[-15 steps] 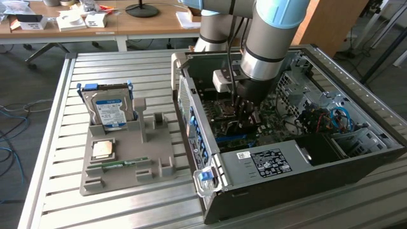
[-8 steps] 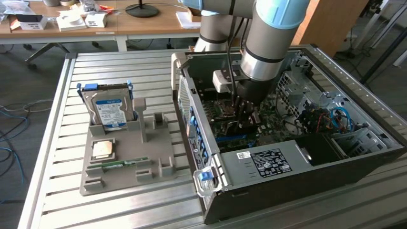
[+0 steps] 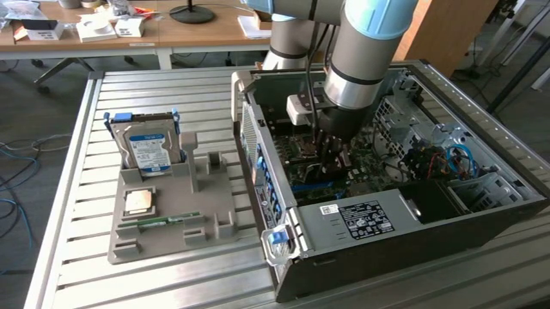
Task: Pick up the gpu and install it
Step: 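Insert the gpu into the slot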
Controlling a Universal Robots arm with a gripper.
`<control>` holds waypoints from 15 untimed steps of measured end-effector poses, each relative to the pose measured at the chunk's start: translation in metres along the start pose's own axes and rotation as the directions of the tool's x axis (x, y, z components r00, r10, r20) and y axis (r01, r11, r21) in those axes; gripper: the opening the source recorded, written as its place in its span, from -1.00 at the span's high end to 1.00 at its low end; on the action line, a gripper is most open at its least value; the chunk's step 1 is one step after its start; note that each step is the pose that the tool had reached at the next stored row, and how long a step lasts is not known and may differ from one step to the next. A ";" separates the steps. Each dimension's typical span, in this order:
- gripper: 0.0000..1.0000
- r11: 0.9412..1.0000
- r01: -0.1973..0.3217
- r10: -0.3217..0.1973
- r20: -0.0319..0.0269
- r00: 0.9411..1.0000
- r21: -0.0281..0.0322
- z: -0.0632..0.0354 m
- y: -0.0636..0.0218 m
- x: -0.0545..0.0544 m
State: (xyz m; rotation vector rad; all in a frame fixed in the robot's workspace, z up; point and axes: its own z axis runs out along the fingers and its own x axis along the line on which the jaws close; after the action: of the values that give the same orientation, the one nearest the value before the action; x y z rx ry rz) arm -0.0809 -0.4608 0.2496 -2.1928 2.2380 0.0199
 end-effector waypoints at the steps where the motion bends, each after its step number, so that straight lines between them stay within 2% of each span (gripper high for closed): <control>1: 0.47 1.000 0.000 0.000 0.000 1.000 0.000 0.0000 0.0003 0.000; 15: 0.47 1.000 0.000 0.000 0.000 1.000 0.000 0.0008 0.0017 0.000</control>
State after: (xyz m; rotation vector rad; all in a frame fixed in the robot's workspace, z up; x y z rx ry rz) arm -0.0826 -0.4609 0.2488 -2.1930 2.2383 0.0198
